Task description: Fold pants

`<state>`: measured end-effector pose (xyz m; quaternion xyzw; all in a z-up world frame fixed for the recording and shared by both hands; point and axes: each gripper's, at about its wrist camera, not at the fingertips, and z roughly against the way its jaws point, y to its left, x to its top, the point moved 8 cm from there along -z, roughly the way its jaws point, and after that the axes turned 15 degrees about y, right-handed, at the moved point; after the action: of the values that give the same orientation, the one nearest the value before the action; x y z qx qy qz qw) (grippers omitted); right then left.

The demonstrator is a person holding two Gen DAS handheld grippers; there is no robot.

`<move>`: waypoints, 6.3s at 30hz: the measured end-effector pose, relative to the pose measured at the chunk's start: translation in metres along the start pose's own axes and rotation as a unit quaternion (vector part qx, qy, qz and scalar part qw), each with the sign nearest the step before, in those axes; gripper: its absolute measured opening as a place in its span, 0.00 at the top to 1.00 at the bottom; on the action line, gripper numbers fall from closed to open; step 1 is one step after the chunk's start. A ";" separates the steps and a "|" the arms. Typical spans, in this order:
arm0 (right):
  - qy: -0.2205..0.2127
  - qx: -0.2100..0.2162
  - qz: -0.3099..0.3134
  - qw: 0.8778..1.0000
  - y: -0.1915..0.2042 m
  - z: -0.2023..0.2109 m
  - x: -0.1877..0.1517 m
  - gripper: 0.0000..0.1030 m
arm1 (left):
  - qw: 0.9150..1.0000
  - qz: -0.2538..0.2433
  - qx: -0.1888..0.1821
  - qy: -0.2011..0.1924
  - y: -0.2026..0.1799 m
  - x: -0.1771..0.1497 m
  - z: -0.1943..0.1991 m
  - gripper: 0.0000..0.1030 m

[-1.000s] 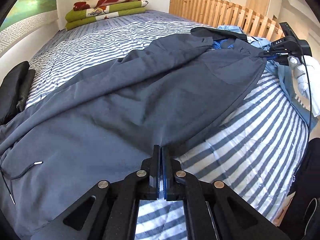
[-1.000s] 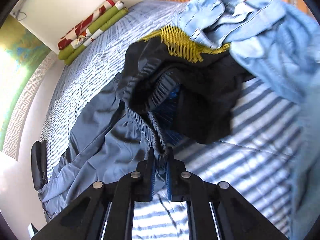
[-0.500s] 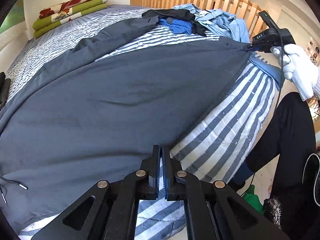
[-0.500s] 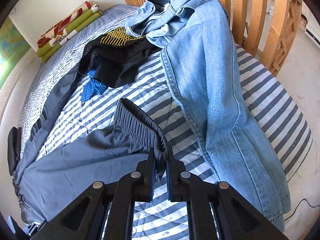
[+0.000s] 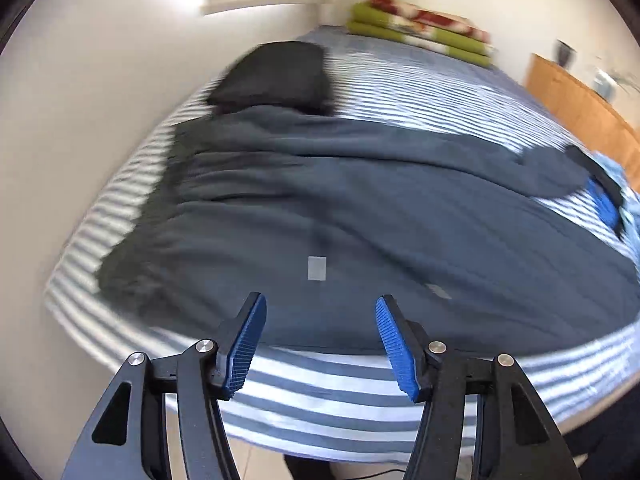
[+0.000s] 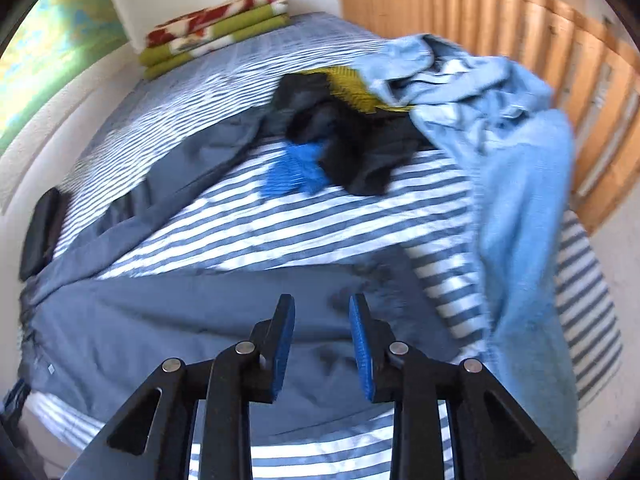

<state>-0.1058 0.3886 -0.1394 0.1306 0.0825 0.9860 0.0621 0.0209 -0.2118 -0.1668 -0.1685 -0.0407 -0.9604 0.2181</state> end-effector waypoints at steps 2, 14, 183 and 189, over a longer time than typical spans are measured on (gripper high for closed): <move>0.016 0.029 0.081 0.996 0.053 -0.007 -0.010 0.75 | 0.997 0.075 0.021 0.009 0.066 0.008 -0.008 0.30; 0.067 0.085 0.454 0.884 0.328 -0.059 -0.145 0.56 | 0.959 0.267 -0.050 0.082 0.193 -0.002 -0.063 0.25; 0.144 0.171 0.648 0.728 0.674 -0.093 -0.265 0.95 | 0.895 0.412 -0.151 -0.080 0.293 0.010 -0.023 0.52; 0.137 0.183 0.619 0.751 0.647 -0.088 -0.260 0.78 | 0.926 0.340 -0.154 -0.054 0.255 -0.001 -0.024 0.52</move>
<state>0.0545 -0.2947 -0.1717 0.0251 0.1698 0.7821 -0.5990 0.1250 -0.4447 -0.1883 -0.2556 0.1553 -0.8127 0.5001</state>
